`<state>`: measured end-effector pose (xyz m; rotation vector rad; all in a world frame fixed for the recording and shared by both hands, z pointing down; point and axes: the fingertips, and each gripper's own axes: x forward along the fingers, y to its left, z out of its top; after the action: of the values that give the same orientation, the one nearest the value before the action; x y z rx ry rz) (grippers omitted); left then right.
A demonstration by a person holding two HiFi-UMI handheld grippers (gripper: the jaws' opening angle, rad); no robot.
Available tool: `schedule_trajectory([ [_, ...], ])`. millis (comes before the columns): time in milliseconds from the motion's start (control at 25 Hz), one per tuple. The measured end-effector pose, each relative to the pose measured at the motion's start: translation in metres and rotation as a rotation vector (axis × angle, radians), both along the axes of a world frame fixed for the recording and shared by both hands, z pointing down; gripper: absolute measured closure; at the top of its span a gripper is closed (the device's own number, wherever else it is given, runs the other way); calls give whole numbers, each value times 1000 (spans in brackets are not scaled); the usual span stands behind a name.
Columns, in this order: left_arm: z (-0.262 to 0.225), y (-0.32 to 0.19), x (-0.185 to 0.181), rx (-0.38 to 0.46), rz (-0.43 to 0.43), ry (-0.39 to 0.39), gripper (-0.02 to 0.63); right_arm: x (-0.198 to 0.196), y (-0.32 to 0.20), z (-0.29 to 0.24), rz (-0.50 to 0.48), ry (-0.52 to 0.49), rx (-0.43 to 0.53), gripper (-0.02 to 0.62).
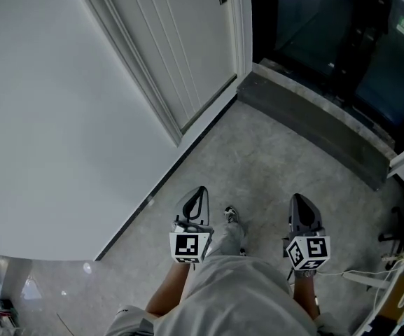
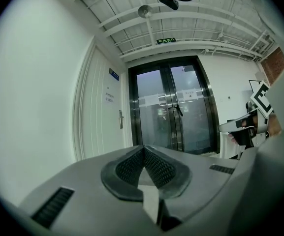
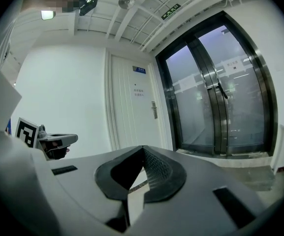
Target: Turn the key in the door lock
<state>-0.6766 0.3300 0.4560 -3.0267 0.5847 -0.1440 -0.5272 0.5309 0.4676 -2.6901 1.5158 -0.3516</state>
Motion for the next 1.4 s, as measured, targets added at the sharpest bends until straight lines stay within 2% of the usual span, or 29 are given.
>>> schedule_trajectory([
  [160,9,-19,27,-12,4,-3,597,24,-11,9,20,-22,-14,603],
  [320,4,-46,58,-25,-10,12,598,55,-39,0,9,-3,-21,603],
  [480,-4,-74,98,-24,21,26,598,88,-68,-15,34,11,3,603],
  [840,-12,-128,175,-28,71,60,597,153,-111,-19,94,6,-10,603],
  [1120,-18,-164,200,-3,60,78,598,185,-154,-27,95,20,26,603],
  [1400,-10,-181,212,3,65,34,597,193,-178,-17,58,-9,7,603],
])
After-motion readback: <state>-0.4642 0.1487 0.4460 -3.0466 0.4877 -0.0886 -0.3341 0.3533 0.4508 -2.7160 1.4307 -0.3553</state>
